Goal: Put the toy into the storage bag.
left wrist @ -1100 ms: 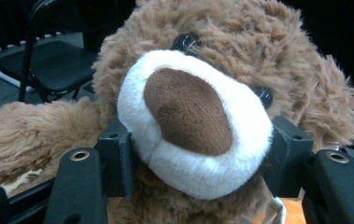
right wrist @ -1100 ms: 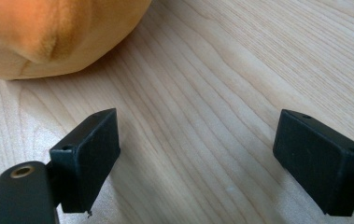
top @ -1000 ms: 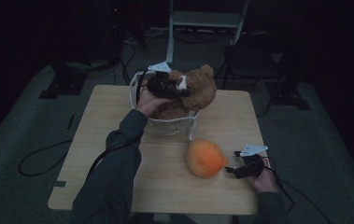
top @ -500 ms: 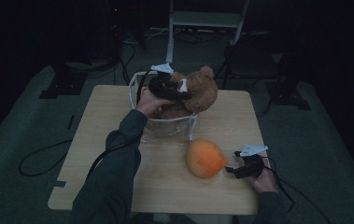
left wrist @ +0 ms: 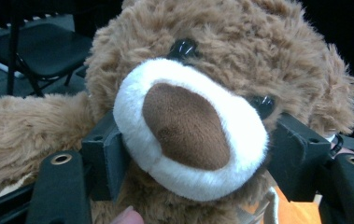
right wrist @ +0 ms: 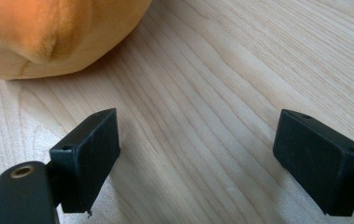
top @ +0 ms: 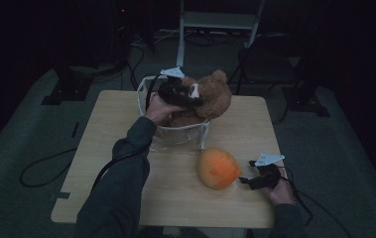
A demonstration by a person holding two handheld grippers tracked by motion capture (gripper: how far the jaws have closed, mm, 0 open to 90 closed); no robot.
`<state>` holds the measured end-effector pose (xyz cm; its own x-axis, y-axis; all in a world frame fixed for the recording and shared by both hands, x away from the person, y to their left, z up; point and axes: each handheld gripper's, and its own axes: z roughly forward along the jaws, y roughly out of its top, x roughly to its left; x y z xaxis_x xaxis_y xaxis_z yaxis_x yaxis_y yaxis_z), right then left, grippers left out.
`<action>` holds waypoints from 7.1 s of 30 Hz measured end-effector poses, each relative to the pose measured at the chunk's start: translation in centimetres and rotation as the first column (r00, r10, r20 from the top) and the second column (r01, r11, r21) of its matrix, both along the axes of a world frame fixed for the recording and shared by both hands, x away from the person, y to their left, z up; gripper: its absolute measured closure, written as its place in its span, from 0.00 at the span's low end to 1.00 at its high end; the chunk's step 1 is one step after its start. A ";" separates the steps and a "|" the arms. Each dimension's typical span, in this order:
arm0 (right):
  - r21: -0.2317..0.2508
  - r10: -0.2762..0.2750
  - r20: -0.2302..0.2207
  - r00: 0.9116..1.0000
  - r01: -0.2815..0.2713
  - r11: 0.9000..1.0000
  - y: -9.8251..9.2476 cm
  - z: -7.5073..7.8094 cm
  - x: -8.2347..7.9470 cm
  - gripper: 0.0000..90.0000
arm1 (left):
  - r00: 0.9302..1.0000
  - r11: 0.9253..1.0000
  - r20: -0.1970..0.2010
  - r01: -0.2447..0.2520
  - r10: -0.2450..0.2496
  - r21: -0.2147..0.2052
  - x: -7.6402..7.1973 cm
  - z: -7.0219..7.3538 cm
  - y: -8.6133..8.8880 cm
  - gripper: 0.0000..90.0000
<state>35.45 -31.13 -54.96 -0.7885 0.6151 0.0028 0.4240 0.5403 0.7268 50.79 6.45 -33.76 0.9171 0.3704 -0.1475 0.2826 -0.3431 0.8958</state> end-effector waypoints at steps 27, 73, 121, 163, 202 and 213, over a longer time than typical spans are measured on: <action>0.000 0.000 0.000 1.000 0.000 1.000 0.0 0.0 0.0 0.15 | 0.998 0.998 0.042 -0.051 0.052 -0.035 -0.1 0.0 -0.2 0.26; 0.000 0.000 0.001 1.000 0.000 1.000 0.0 0.0 0.0 0.15 | 0.993 0.995 0.102 -0.051 0.060 -0.083 -0.6 0.1 -0.5 0.30; 0.000 0.000 0.001 1.000 0.000 1.000 0.0 0.0 0.0 0.15 | 0.995 1.000 0.102 -0.018 0.016 0.011 -2.0 0.3 -1.0 0.50; 0.002 0.000 0.001 1.000 0.000 1.000 0.0 0.0 0.0 0.15 | 0.990 0.996 0.114 0.087 -0.085 -0.015 -7.7 1.1 0.0 0.44; 0.002 -0.002 0.000 1.000 0.002 1.000 0.0 0.0 -0.1 0.15 | 0.985 0.992 0.130 0.120 -0.116 -0.025 -11.0 -0.8 -0.5 0.45; 0.002 -0.002 0.000 1.000 0.002 1.000 0.0 0.0 -0.1 0.15 | 0.984 0.992 0.126 0.128 -0.125 -0.016 -11.5 -1.5 -0.8 0.45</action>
